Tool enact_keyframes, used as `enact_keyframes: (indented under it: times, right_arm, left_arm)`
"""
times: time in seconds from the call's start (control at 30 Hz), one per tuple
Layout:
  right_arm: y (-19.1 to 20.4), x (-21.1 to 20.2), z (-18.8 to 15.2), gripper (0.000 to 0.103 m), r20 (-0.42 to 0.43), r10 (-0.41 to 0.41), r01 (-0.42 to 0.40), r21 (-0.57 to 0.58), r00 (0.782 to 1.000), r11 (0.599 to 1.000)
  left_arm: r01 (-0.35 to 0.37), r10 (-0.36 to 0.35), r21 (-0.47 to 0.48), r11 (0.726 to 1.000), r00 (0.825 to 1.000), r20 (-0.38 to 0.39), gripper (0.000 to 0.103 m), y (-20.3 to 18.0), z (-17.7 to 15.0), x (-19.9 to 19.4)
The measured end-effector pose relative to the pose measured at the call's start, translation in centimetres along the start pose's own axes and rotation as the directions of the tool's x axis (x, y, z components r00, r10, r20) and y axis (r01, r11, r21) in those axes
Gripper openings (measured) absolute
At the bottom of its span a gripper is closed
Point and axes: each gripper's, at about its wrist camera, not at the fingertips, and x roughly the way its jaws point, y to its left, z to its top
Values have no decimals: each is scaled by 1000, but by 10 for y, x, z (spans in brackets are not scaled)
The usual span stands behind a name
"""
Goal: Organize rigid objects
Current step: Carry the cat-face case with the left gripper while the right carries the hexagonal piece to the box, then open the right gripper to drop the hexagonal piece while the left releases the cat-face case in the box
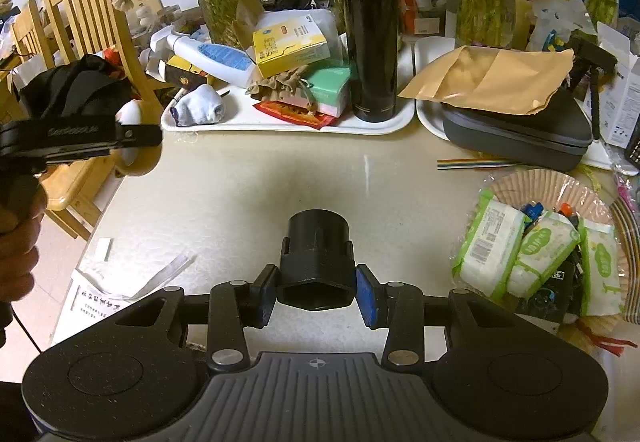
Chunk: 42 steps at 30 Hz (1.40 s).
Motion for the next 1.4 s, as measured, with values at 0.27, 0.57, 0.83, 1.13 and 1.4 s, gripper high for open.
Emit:
enact_keyframes:
  times: [0.27,0.57,0.83,1.13,1.4]
  right_arm:
    - [-3,-15,-10,44,8,6,-6,16,1000,1000]
    - [12,-23,-32,44,-31,29,-30,-23,999,999]
    - [23,-36,-54,44,-49,63,-65,-41,997,997]
    - [32,-46,-81,44,-69,84,-88,-56,994,995]
    - [38,-52,-100,44,-83,98,-103,-58,992,993]
  left_arm:
    - [-8,9,41,999,1000,-14,55,-8,-16,-30]
    - [-35,39,70,997,998,-52,55,-23,-42,-59]
    - [-29,42,114,993,992,-118,55,-38,-72,-78]
    - [8,23,158,987,980,-196,55,-52,-107,-87]
    - [3,40,166,986,965,-258,55,-56,-128,-89]
